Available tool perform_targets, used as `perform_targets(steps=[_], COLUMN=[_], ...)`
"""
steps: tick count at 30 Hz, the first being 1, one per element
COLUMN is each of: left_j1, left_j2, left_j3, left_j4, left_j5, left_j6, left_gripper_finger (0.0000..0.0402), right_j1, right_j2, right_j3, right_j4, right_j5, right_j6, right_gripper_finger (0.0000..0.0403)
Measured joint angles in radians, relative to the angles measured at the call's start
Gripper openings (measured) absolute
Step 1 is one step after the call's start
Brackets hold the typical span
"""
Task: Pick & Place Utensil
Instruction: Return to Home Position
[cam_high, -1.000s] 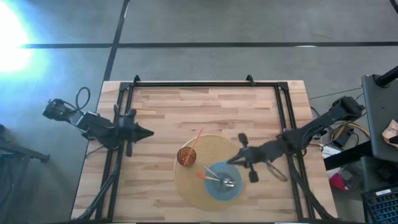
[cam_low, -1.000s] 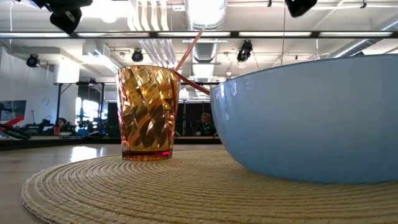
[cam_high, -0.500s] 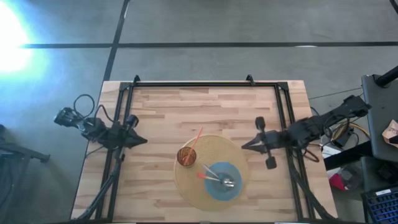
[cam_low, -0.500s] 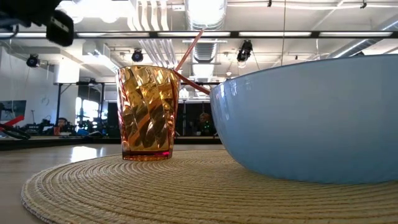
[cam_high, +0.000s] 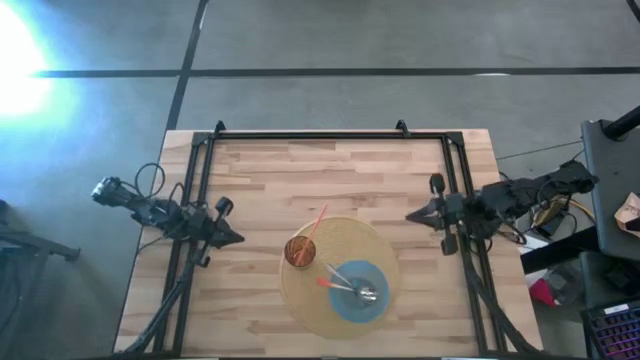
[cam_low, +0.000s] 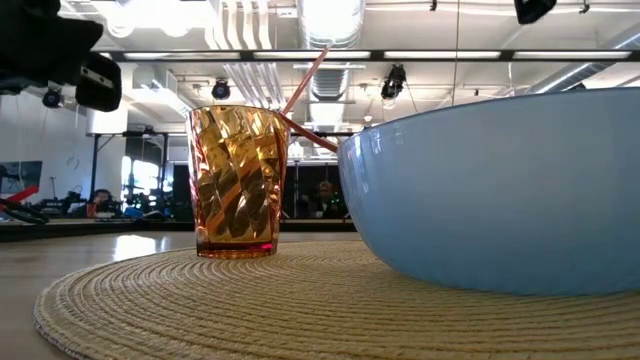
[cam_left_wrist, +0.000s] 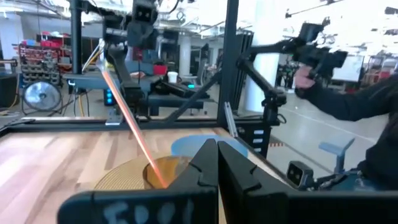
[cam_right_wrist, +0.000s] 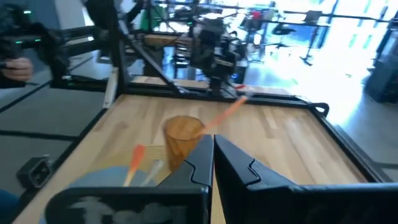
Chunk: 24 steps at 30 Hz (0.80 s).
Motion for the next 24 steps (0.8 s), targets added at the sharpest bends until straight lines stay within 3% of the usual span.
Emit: perform_targets(steps=[6, 12, 24], left_j1=[0.001, 0.001, 0.001], left_j2=[-0.001, -0.001, -0.001], left_j3=[-0.001, -0.001, -0.001], left_j4=[0.005, 0.002, -0.004], left_j5=[0.003, -0.012, -0.017], left_j6=[0.007, -0.01, -0.005], left_gripper_finger=[0.0, 0.0, 0.0], right_j1=[-0.073, -0.119, -0.288], right_j2=[-0.148, -0.281, -0.402], right_j3=[-0.111, -0.31, -0.487], right_j4=[-0.003, 0.158, 0.188], right_j5=[0.0, -0.002, -0.01], right_j6=[0.033, 0.056, 0.073], right_gripper_finger=[0.0008, 0.0008, 0.0008])
